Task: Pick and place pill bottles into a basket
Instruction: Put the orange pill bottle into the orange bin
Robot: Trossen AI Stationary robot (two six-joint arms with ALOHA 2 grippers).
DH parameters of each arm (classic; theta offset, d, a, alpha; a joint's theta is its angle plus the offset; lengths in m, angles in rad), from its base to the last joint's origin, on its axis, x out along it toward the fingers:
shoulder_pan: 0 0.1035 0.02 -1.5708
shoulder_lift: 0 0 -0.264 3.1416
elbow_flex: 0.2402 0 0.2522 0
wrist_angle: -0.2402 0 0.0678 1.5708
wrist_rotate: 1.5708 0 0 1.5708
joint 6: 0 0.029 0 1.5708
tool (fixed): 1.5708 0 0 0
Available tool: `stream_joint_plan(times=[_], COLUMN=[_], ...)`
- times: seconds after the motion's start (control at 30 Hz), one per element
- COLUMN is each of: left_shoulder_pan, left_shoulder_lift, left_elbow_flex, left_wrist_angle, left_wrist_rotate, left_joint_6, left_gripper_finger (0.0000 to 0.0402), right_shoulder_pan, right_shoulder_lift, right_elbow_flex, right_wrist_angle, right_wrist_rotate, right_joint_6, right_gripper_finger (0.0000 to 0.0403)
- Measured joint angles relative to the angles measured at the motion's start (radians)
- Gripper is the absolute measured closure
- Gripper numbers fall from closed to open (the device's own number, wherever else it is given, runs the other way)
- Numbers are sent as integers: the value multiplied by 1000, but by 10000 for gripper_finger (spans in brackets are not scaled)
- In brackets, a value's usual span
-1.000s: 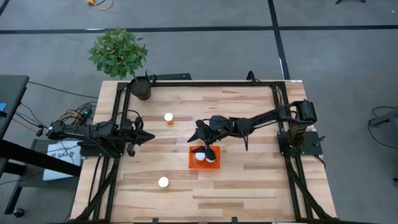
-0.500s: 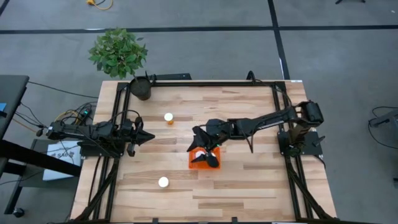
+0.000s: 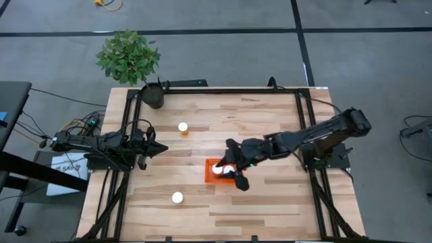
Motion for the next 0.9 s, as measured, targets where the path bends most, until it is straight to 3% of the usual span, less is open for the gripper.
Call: stream_joint_plan(times=[0.37, 0.73, 0.9], left_shoulder_pan=[0, 0, 0], left_shoulder_lift=[0, 0, 0], left_elbow_flex=[0, 0, 0], left_wrist_angle=[0, 0, 0], left_wrist_rotate=[0, 0, 0], left_joint_6=[0, 0, 0], left_gripper_finger=[402, 402, 402], right_shoulder_pan=[139, 211, 225], right_shoulder_lift=[-221, -623, -808], right_elbow_flex=[-48, -366, -513], right_wrist_angle=[-245, -214, -118], right_wrist_rotate=[219, 249, 272], right_joint_6=[49, 75, 97], right_gripper_finger=[198, 207, 207])
